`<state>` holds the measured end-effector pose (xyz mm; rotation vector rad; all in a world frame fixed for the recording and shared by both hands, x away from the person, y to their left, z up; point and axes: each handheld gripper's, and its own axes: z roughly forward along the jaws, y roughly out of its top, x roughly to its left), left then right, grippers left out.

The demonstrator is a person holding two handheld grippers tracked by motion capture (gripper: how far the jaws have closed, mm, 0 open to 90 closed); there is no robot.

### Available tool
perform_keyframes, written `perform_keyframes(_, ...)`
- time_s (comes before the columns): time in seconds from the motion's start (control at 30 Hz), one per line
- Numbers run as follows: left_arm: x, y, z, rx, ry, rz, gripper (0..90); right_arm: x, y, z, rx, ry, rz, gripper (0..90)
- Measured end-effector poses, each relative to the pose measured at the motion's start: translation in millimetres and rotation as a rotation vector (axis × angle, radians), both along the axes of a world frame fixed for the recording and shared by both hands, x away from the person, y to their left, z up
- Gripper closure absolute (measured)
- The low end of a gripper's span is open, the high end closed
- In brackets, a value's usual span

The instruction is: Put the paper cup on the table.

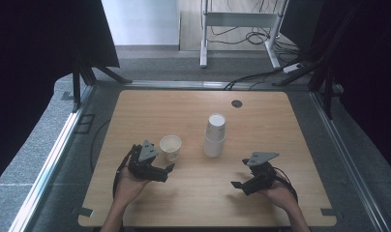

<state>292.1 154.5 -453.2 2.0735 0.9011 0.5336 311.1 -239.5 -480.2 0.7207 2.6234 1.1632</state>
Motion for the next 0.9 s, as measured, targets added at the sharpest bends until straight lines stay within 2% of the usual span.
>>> perform_keyframes(0.23, -7.3, 4.5, -15.0, -0.019, 0.004, -0.004, 0.0, 0.1, -5.2, -0.5, 0.0, -0.012, -0.017, 3.6)
perform_keyframes(0.33, -9.2, 4.5, -22.7, -0.004, 0.013, -0.005, 0.0, 0.5, -6.7, -1.5, -0.011, -0.016, -0.022, 3.6)
perform_keyframes(0.6, -12.3, 4.5, -43.6, 0.0, 0.052, -0.001, 0.0, 4.4, -12.9, -9.8, -0.04, -0.018, -0.063, 2.6)
perform_keyframes(0.9, -12.3, -0.1, -60.5, 0.06, 0.109, -0.006, 0.0, 10.0, -21.1, -23.6, -0.055, -0.004, -0.105, 2.0)
